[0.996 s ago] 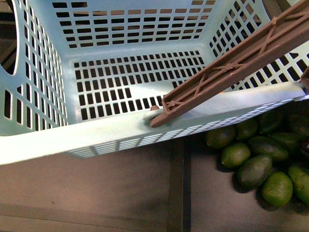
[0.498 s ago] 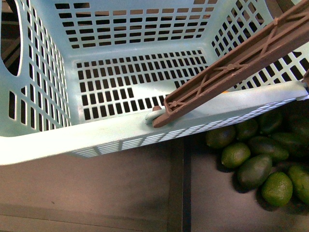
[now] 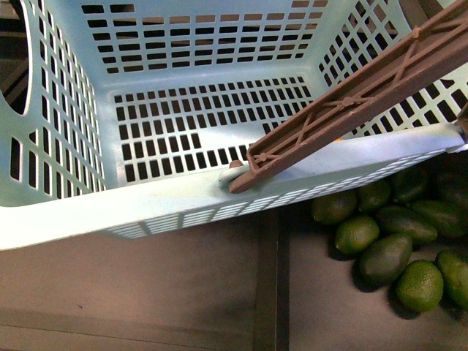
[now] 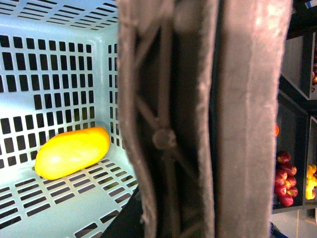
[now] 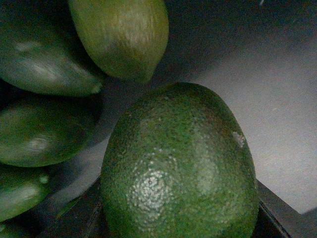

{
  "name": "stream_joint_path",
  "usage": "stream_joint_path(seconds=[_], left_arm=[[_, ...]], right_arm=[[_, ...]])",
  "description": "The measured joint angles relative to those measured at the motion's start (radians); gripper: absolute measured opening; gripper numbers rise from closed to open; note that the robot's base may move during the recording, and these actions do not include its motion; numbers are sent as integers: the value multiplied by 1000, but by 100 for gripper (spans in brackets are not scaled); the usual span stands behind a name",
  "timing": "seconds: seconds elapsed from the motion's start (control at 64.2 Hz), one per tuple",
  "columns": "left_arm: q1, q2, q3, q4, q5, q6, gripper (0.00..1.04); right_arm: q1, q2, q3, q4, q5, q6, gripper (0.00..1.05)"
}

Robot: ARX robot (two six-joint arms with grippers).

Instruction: Pick mango and avocado into basket

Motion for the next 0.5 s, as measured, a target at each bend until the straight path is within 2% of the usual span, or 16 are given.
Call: stream_joint_path(seconds=[0.218,0.343,0.498], left_arm=[[0,0,0,0,0,0,14],[0,0,0,0,0,0,14],[0,0,0,0,-2,0,14]], right_arm=[[-18,-283,-121,19,-76,-115,53],[-4,-431,-148,0,-114,-132,53],[82,-646,-161,-55,-129,-135,53]])
